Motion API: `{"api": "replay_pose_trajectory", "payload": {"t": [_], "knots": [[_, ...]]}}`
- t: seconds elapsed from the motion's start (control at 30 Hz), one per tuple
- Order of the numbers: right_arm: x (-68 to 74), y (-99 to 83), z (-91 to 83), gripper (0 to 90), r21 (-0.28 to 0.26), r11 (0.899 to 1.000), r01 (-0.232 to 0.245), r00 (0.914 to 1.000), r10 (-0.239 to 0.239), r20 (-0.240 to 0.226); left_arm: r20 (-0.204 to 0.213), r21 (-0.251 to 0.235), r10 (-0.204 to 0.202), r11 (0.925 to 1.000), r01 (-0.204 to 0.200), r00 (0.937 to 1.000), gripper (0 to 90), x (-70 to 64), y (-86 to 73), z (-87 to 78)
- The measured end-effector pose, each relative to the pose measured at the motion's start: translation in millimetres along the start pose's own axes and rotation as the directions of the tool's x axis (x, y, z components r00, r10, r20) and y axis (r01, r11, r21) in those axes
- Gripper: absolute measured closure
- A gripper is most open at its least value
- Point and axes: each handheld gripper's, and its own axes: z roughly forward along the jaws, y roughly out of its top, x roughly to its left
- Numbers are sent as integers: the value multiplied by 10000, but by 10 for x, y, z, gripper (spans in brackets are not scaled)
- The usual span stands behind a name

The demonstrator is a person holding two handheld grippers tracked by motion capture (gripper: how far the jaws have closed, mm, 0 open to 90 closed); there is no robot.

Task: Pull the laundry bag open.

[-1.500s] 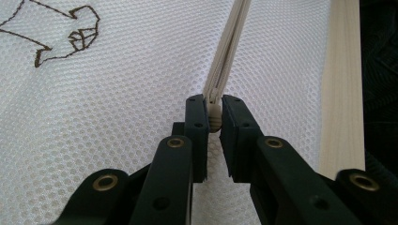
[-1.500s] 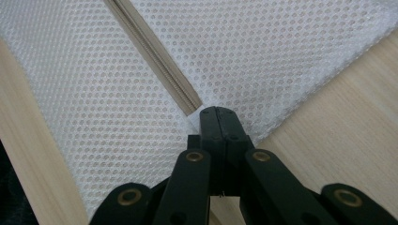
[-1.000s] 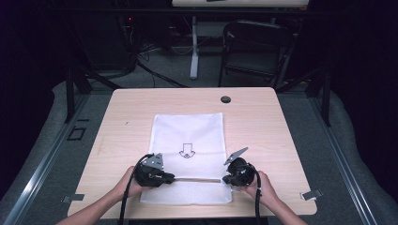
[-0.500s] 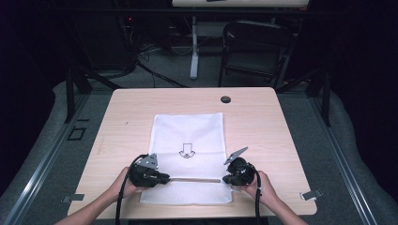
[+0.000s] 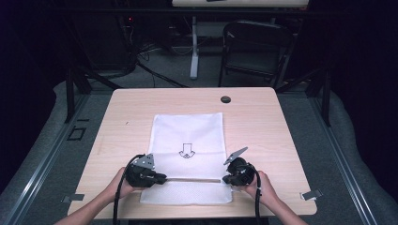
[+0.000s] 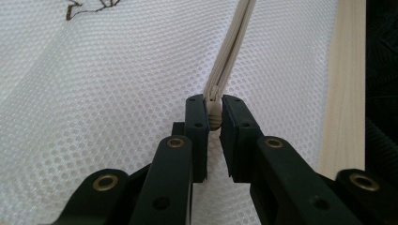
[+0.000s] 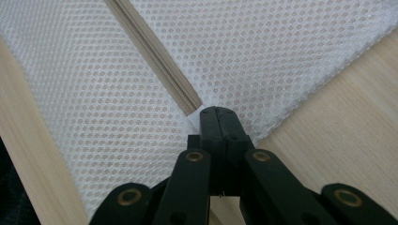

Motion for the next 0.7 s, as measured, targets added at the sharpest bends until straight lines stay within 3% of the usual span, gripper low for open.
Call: {"api": "replay_pose_trajectory", "payload": {"t": [0.7], "knots": [[3, 7, -1, 900, 60, 10000, -38, 10000, 38, 16, -240, 50, -158, 9999, 160, 9996, 818, 13, -123, -106]]}}
